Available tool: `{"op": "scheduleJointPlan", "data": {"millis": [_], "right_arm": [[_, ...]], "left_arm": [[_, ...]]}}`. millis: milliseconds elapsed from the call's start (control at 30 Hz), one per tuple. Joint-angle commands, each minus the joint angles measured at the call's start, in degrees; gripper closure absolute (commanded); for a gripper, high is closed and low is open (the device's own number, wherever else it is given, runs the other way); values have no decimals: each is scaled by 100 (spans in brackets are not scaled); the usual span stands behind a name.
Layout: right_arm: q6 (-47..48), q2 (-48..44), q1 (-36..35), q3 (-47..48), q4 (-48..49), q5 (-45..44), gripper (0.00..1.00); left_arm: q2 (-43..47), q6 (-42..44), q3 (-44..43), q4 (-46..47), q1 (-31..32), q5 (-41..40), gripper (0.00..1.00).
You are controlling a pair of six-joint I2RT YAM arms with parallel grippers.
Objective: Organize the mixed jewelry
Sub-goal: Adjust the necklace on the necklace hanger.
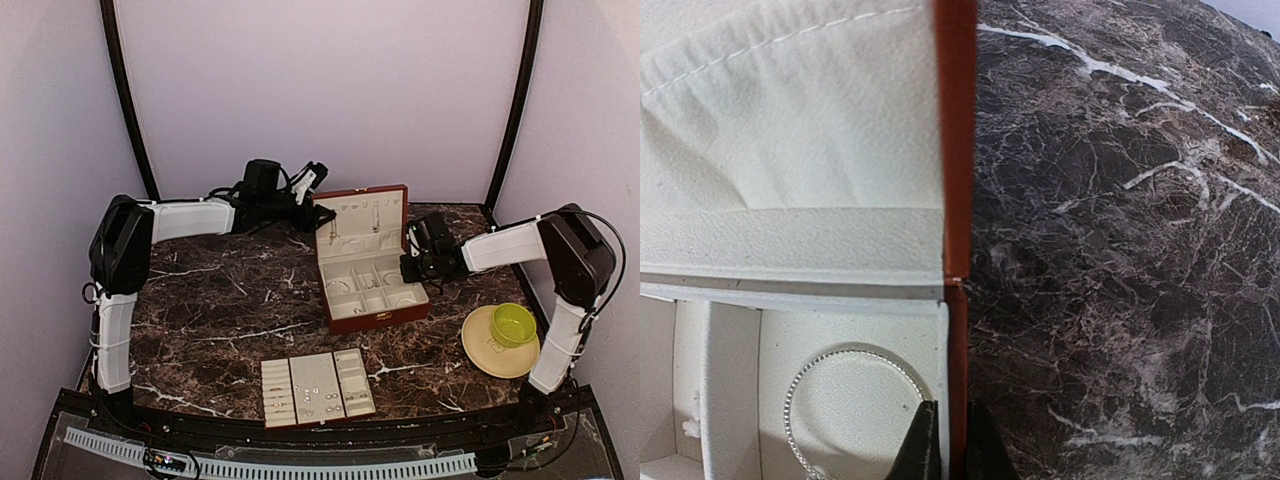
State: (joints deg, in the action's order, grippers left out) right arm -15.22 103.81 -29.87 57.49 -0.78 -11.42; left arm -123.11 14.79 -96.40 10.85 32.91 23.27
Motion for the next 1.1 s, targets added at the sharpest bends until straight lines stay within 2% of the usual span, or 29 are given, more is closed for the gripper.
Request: {"op": "scheduleJointPlan", "data": {"millis": [0, 667, 1067], "right_arm": [[-88, 57, -151, 125, 192, 314, 96], [-82, 59, -177, 99, 157, 308, 98], [-75, 54, -195, 77, 130, 272, 98]], "left_arm": [[34, 84, -169, 97, 0, 30, 37], [-46, -270, -245, 413, -6, 338, 51], [-77, -634, -252, 539, -70, 879, 72]]}}
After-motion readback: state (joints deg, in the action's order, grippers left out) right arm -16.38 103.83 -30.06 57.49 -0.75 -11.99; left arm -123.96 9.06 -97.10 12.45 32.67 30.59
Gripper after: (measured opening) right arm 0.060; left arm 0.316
